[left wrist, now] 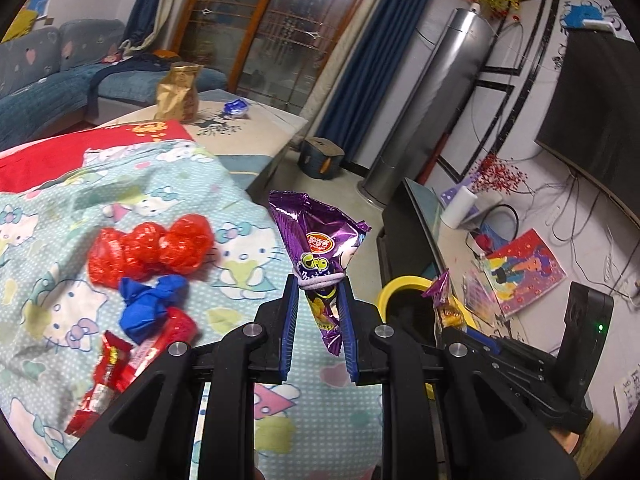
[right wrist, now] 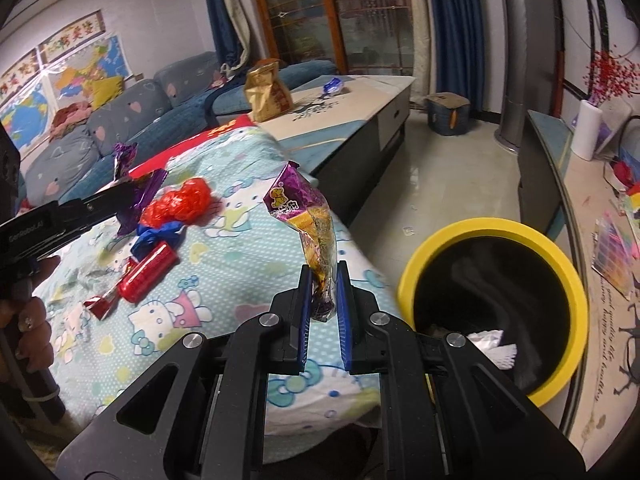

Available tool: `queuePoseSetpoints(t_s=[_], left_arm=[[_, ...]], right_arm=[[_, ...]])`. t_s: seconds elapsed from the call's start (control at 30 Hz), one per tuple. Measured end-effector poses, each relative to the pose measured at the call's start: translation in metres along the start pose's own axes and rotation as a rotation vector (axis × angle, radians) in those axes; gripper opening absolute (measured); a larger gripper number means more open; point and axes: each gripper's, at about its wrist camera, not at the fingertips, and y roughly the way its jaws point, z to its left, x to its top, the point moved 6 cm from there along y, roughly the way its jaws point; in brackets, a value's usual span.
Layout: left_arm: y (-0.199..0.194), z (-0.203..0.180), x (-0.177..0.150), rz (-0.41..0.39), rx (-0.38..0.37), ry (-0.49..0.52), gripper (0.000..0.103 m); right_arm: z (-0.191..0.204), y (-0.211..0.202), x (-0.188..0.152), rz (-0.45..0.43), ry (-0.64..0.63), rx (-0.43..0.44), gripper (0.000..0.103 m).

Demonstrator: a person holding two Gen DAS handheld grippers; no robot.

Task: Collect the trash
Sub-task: 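Carry both purple wrappers over the yellow bin and lower them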

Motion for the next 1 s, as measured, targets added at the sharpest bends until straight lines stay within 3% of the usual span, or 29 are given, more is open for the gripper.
queuePoseSetpoints(t_s=[1.0], left_arm=[[0.041, -0.107, -0.031, 0.101, -0.148, 0.201, 0.019]], right_arm=[[-0.114, -0.037, -0.009, -0.048, 0.169, -0.204, 0.008]])
